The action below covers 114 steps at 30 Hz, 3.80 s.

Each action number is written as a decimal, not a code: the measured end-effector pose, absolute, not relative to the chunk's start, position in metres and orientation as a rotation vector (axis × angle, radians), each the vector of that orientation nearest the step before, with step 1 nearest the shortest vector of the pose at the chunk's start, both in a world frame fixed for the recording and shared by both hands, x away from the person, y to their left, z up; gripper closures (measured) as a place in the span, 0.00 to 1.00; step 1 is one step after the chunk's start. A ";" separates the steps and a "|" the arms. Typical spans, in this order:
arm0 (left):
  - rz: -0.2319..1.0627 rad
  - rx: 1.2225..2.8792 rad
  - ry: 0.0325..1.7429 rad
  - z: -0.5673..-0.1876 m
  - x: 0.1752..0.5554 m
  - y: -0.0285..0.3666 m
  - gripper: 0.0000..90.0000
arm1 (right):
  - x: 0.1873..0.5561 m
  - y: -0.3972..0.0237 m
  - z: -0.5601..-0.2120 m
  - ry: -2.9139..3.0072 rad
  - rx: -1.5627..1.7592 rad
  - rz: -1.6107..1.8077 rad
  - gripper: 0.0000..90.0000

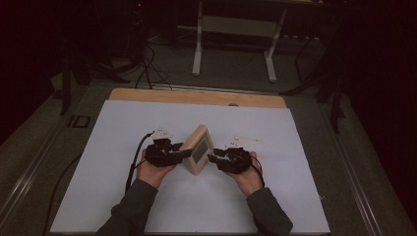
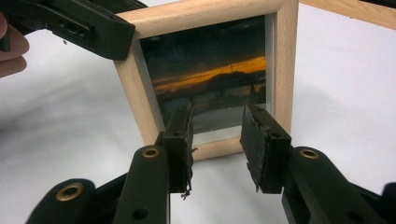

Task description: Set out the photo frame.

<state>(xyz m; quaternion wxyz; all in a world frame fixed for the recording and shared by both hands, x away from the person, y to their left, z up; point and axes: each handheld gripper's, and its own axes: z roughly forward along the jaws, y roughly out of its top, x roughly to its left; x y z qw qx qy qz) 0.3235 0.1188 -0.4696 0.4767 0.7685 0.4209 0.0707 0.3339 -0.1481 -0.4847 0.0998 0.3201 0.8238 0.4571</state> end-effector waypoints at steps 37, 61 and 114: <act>0.242 1.960 0.938 -0.472 0.330 0.118 0.54 | 0.365 -0.153 -0.479 2.435 0.958 1.299 0.51; 0.334 1.900 1.020 -0.475 0.312 0.117 0.63 | 0.393 -0.136 -0.478 2.529 0.863 1.277 0.29; 0.202 1.935 0.926 -0.474 0.336 0.127 0.65 | 0.408 -0.133 -0.482 2.587 0.846 1.413 0.20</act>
